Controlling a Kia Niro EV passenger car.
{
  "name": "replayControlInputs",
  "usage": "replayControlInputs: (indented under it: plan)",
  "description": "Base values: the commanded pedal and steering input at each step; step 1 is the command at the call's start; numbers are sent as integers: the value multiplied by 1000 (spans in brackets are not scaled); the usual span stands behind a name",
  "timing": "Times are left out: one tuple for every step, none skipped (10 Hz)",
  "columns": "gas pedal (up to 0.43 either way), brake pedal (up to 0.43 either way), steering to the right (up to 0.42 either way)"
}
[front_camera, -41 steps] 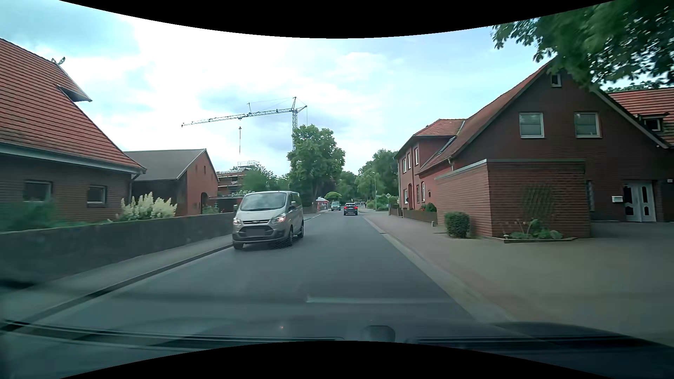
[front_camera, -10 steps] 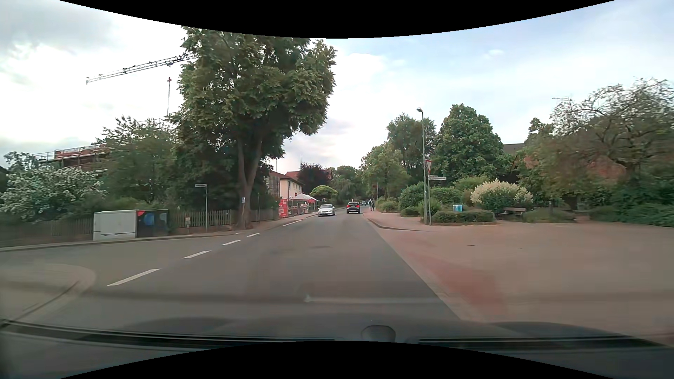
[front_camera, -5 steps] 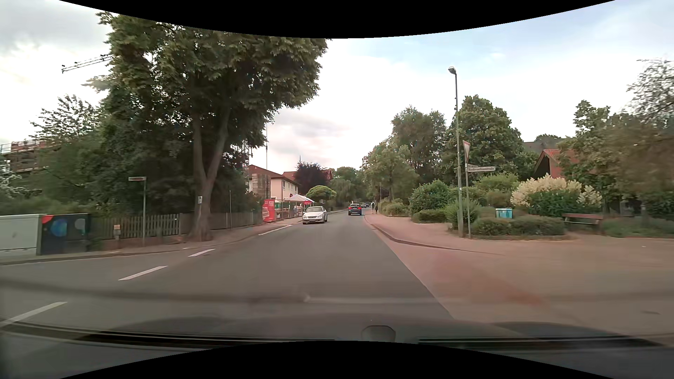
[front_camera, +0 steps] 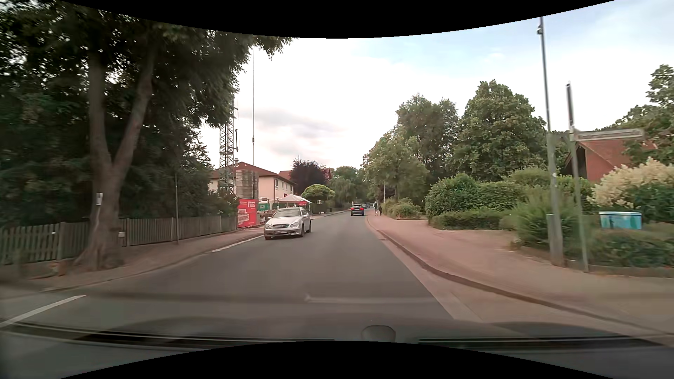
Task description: Follow the waypoints while adhering to traffic rules and regulations
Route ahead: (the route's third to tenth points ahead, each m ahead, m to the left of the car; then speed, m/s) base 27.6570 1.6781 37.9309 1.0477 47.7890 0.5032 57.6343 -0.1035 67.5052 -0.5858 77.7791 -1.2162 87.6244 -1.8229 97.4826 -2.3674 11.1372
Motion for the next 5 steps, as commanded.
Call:
replayControlInputs:
  plan:
    - [118,0,-4]
    - [118,0,-3]
    - [118,0,-3]
    - [118,0,-3]
    - [118,0,-3]
